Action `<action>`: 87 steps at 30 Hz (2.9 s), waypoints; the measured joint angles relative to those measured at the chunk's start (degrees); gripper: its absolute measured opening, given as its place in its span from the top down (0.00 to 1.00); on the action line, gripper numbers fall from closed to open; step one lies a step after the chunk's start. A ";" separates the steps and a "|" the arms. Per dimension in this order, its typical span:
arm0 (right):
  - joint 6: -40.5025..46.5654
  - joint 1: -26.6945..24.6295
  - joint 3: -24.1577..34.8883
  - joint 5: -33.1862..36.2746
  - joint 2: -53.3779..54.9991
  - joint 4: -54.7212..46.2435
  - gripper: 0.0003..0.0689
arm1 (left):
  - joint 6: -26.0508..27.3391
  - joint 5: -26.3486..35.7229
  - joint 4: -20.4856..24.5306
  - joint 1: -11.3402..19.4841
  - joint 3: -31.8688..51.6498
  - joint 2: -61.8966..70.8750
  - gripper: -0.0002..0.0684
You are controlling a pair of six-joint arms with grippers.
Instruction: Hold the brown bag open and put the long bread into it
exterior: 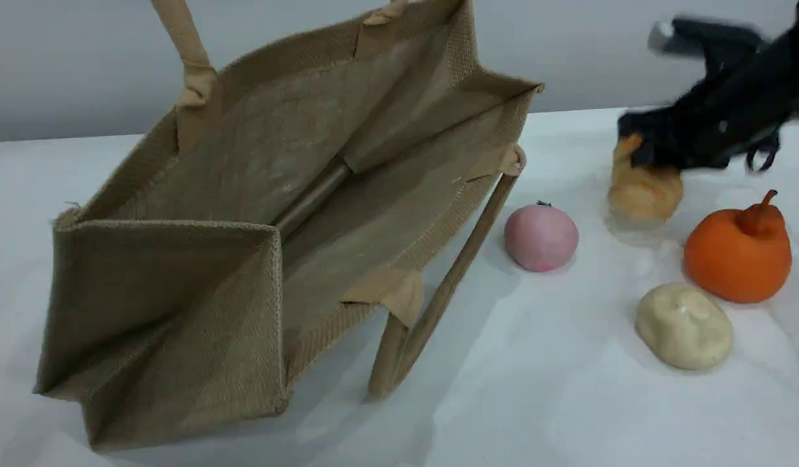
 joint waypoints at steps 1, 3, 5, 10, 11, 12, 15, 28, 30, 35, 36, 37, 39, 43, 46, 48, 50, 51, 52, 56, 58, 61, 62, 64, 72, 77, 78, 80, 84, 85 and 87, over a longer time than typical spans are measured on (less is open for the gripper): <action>0.22 -0.06 0.42 -0.14 -1.66 -0.59 0.76 | 0.26 -0.13 0.18 0.00 0.00 0.07 0.87; 0.79 -0.09 1.65 -0.27 -5.76 -0.65 0.76 | 0.63 -0.20 0.18 0.00 0.00 0.22 0.87; 1.15 -0.09 3.10 0.04 -9.71 -0.65 0.77 | 0.63 -0.20 0.18 0.00 0.00 0.50 0.87; 3.88 -0.09 9.25 5.70 -20.68 -0.59 0.79 | 0.75 -0.40 0.25 0.00 0.00 1.73 0.87; 4.46 -0.05 10.86 7.64 -22.95 -0.66 0.79 | 0.75 -0.44 0.19 0.00 0.00 1.89 0.87; 4.95 -0.05 12.47 9.77 -24.81 -1.00 0.79 | 0.75 -0.60 -0.03 0.00 0.00 1.91 0.87; 6.86 -0.05 16.89 16.13 -30.42 -2.68 0.81 | 0.96 -0.69 -0.76 0.00 0.00 1.91 0.87; 15.27 8.84 21.39 36.61 -34.59 -10.92 0.81 | 2.06 -0.76 -2.20 -2.33 -3.25 1.80 0.87; 15.27 11.77 21.39 36.18 -34.59 -8.75 0.81 | 1.88 -0.71 -2.20 -2.33 -3.36 1.75 0.87; 14.92 19.51 21.34 31.46 -34.48 -6.16 0.81 | 1.88 0.08 -3.01 -2.33 -3.36 1.73 0.87; 14.61 20.80 21.34 29.82 -34.48 -5.26 0.81 | 1.82 0.35 -3.01 -2.33 -3.36 1.73 0.87; 14.10 22.27 21.34 28.26 -34.48 -4.09 0.81 | 1.82 0.64 -3.01 -2.33 -3.36 1.73 0.87; 12.31 24.86 21.34 24.79 -34.42 -1.60 0.81 | 1.82 0.80 -3.01 -2.33 -3.36 1.68 0.87; 10.83 26.31 21.34 21.26 -33.34 0.46 0.82 | 1.82 0.88 -3.01 -2.33 -3.36 1.68 0.87; 10.83 26.31 21.34 20.11 -31.26 0.46 0.83 | 1.82 0.91 -3.01 -2.33 -3.36 1.68 0.87; 10.83 26.31 21.34 20.37 -29.46 1.49 0.84 | 1.82 0.91 -3.01 -2.33 -3.36 1.68 0.87; 10.33 26.31 21.20 20.37 -27.39 2.36 0.84 | 1.82 0.95 -3.05 -2.33 -3.36 1.68 0.87; 9.67 26.31 20.88 20.37 -26.30 2.24 0.84 | 1.82 1.03 -3.05 -2.47 -3.36 1.68 0.87; 9.04 26.31 20.52 20.82 -25.43 2.24 0.84 | 1.82 1.07 -3.11 -2.55 -3.36 1.68 0.87; 11.17 26.31 16.74 20.85 -21.68 2.24 0.84 | 1.82 1.14 -3.11 -3.13 -3.36 1.68 0.87; 12.78 26.31 14.58 19.85 -19.99 2.29 0.84 | 1.82 1.18 -3.06 -3.44 -3.36 1.68 0.87; 14.45 26.31 11.62 17.89 -17.20 2.28 0.84 | 1.82 1.18 -3.06 -3.49 -3.36 1.68 0.87; 15.02 26.31 10.84 17.01 -16.38 2.28 0.84 | 1.82 1.18 -3.06 -3.49 -3.36 1.68 0.87; 15.90 26.31 9.24 15.34 -14.51 2.28 0.84 | 1.82 1.18 -3.06 -3.49 -3.36 1.68 0.87; 13.91 26.27 7.43 15.62 -12.68 2.28 0.83 | 1.82 1.12 -3.06 -3.49 -3.36 1.68 0.87; 12.19 26.27 7.27 19.90 -12.79 2.22 0.60 | 1.82 0.95 -3.06 -3.49 -3.36 1.68 0.87; 11.72 26.27 7.27 21.01 -12.95 2.15 0.51 | 1.82 0.88 -3.06 -3.49 -3.36 1.68 0.87; 10.26 26.27 7.27 23.43 -13.39 2.15 0.39 | 1.82 0.88 -3.06 -3.49 -3.36 1.68 0.87; 9.57 25.58 7.27 28.02 -15.03 2.03 0.24 | 1.82 0.66 -3.06 -3.49 -3.36 1.68 0.87; 9.57 25.32 7.27 29.06 -15.89 2.10 0.23 | 1.82 0.44 -3.06 -3.49 -3.36 1.68 0.87; 9.57 24.46 7.27 30.54 -17.74 2.03 0.22 | 1.82 0.27 -3.06 -3.49 -3.36 1.68 0.87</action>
